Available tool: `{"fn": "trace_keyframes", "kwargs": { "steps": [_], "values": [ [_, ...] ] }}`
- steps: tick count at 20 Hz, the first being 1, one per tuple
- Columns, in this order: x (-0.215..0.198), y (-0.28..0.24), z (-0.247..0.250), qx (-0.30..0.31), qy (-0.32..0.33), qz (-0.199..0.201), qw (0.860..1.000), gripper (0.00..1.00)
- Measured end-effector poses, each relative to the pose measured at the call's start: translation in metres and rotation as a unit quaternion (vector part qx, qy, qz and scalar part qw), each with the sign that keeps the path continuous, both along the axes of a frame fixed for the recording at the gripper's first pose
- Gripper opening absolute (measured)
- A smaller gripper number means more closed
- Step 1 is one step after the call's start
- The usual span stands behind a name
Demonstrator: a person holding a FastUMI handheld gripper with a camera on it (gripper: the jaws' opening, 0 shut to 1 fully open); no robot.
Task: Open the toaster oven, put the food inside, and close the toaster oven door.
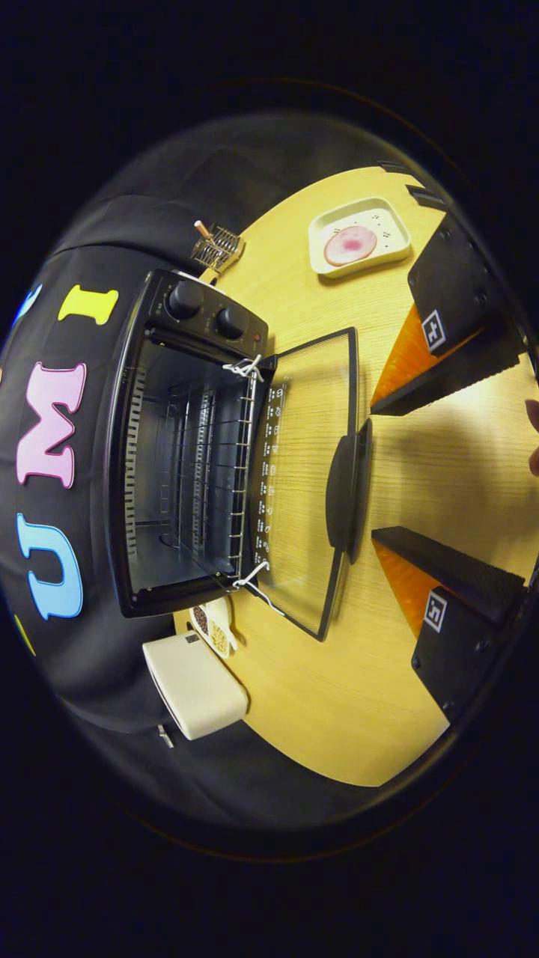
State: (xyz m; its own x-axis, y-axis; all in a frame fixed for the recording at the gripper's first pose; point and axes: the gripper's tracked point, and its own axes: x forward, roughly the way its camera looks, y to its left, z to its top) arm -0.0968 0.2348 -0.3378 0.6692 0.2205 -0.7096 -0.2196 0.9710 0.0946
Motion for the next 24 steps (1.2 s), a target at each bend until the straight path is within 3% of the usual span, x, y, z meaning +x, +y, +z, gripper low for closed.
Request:
{"fn": "trace_keyframes", "kwargs": {
  "steps": [6,13,18,24],
  "values": [
    [-0.001,-0.042,0.04,0.036,-0.014,0.017,0.999,0.99],
    [0.026,-0.155,0.061,0.042,-0.008,0.035,0.998,0.99],
    [0.036,-0.244,0.031,0.023,0.047,0.054,0.997,0.99],
    [0.065,-0.316,-0.033,0.012,0.132,0.043,0.99,1.0]
  ]
}}
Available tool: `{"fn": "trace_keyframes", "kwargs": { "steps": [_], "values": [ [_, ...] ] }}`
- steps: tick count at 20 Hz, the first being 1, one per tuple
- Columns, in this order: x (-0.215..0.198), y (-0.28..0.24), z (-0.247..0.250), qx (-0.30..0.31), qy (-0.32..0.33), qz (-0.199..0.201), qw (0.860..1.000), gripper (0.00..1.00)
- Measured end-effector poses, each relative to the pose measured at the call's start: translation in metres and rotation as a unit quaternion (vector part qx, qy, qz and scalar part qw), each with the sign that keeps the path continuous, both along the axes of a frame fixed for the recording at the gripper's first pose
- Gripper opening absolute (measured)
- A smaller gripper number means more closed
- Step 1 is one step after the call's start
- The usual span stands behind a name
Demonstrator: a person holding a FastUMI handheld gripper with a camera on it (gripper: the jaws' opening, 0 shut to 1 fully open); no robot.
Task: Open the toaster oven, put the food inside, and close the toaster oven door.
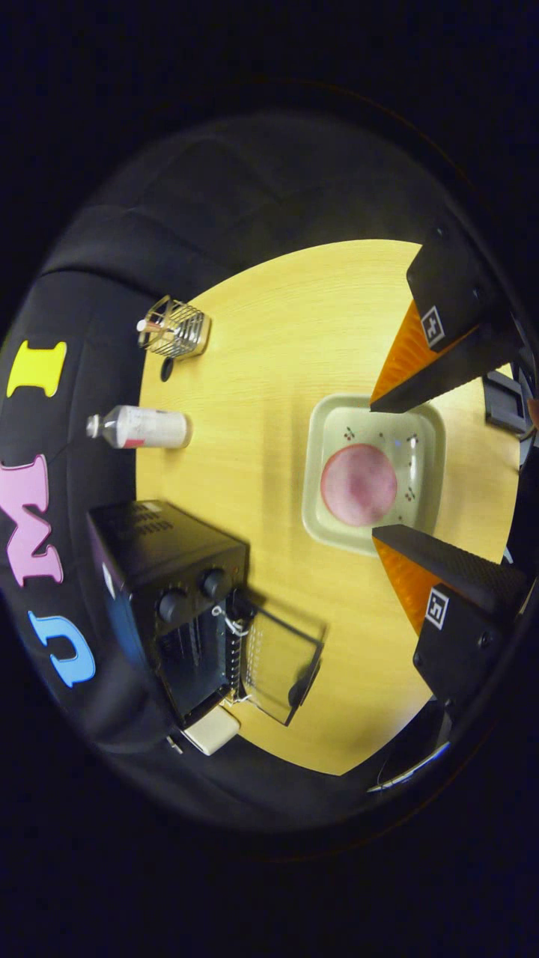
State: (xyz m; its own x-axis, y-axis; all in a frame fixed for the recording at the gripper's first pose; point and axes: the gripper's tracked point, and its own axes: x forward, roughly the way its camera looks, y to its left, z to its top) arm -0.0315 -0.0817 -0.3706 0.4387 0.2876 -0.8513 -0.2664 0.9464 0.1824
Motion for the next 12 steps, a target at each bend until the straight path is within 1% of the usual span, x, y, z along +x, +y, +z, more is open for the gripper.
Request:
{"fn": "trace_keyframes", "kwargs": {
  "steps": [2,3,4,6,7,8,9,10,11,12],
  "values": [
    [0.01,-0.013,-0.02,-0.002,0.028,-0.005,1.0,0.94],
    [0.011,-0.02,-0.03,-0.006,0.045,-0.006,0.999,0.86],
    [0.01,-0.023,-0.04,-0.005,0.064,-0.006,0.998,0.84],
    [0.007,-0.023,-0.056,0.0,0.109,-0.005,0.994,0.76],
    [0.0,-0.026,-0.064,-0.011,0.138,-0.004,0.99,0.68],
    [0.012,-0.026,-0.069,-0.015,0.128,-0.008,0.992,0.61],
    [0.009,-0.026,-0.072,-0.014,0.143,-0.006,0.99,0.48],
    [0.009,-0.027,-0.07,-0.011,0.15,-0.013,0.988,0.34],
    [0.01,-0.025,-0.069,-0.003,0.15,-0.011,0.989,0.25],
    [0.013,-0.021,-0.067,0.008,0.144,0.007,0.99,0.21]
  ]
}}
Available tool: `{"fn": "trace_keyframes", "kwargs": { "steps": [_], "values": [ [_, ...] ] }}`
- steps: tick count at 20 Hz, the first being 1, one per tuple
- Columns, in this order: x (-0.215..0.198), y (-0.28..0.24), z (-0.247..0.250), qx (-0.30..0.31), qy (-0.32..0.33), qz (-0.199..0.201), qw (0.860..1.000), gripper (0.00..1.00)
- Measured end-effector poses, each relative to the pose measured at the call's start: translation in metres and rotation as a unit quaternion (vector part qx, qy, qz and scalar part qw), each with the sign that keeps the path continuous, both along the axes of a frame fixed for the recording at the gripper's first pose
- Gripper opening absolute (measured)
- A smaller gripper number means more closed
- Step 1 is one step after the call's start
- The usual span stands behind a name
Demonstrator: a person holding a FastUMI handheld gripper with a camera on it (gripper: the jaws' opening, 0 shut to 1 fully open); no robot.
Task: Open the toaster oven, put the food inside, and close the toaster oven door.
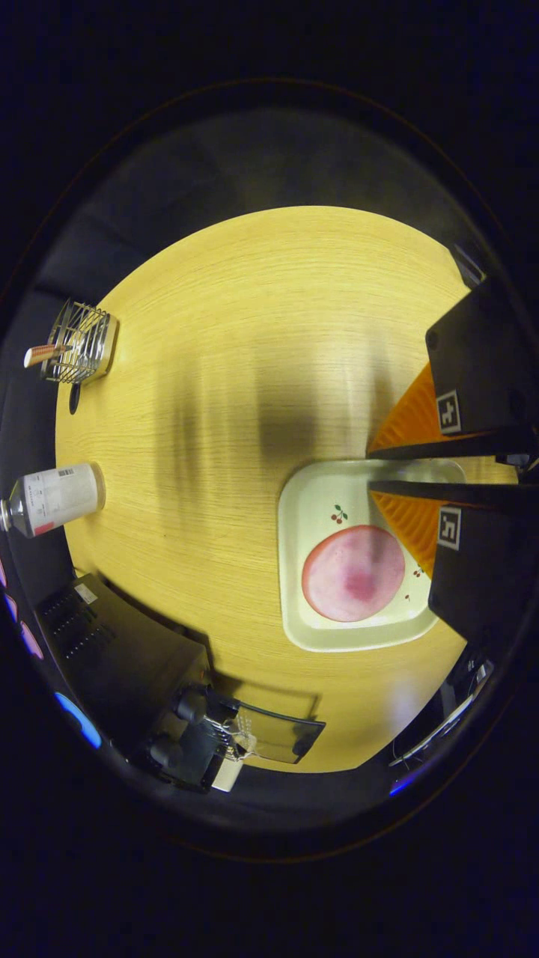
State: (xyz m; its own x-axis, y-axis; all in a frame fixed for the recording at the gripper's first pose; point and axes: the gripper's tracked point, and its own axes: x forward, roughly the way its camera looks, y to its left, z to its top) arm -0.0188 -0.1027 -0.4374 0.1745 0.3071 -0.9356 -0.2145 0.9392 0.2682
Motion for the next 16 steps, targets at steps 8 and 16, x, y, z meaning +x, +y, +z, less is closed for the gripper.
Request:
{"fn": "trace_keyframes", "kwargs": {
  "steps": [8,16],
  "values": [
    [-0.014,0.009,0.004,0.153,0.077,-0.036,0.985,0.06],
    [-0.022,0.012,0.033,0.25,0.081,-0.117,0.958,0.06]
  ]
}}
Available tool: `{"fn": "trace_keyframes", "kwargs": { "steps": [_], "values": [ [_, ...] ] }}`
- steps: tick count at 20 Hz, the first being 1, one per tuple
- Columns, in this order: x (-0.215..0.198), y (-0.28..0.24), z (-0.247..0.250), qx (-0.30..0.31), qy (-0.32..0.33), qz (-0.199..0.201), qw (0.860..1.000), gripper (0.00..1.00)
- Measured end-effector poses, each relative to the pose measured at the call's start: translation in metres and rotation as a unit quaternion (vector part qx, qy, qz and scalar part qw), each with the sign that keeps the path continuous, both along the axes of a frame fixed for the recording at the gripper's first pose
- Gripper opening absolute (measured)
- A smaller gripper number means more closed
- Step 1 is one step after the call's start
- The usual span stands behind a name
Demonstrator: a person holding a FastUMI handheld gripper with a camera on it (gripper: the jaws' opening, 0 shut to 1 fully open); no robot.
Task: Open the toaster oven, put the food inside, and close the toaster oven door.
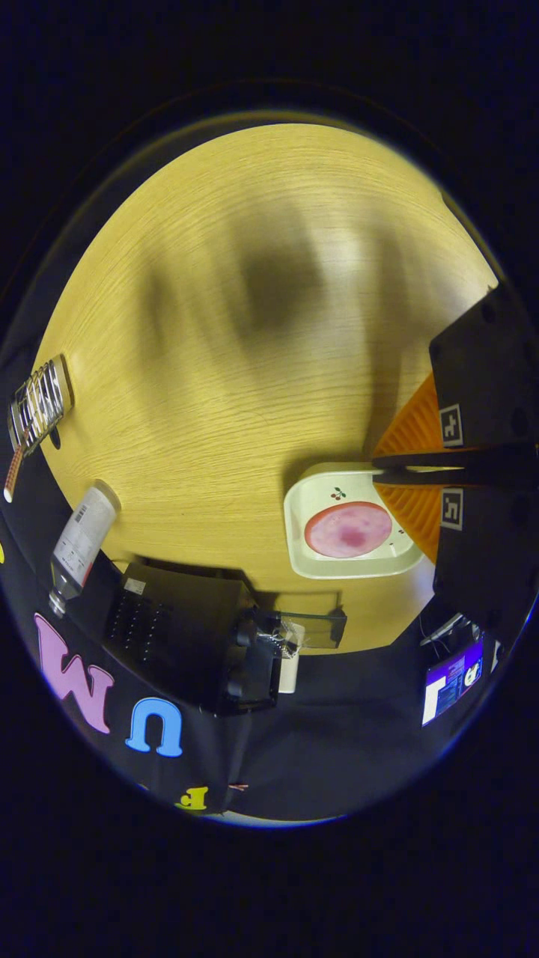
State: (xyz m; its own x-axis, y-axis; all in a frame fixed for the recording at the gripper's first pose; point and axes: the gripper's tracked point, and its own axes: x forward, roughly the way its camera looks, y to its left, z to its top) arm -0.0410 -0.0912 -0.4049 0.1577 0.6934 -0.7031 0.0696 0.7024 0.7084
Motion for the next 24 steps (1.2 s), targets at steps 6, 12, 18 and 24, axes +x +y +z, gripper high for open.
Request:
{"fn": "trace_keyframes", "kwargs": {
  "steps": [6,12,18,24],
  "values": [
    [-0.017,0.027,0.034,0.025,0.002,-0.077,0.997,0.06],
    [-0.047,0.083,0.076,0.021,-0.015,-0.13,0.991,0.06],
    [-0.067,0.152,0.102,0.021,-0.023,-0.179,0.983,0.06],
    [-0.043,0.224,0.115,0.05,0.002,-0.284,0.957,0.06]
  ]
}}
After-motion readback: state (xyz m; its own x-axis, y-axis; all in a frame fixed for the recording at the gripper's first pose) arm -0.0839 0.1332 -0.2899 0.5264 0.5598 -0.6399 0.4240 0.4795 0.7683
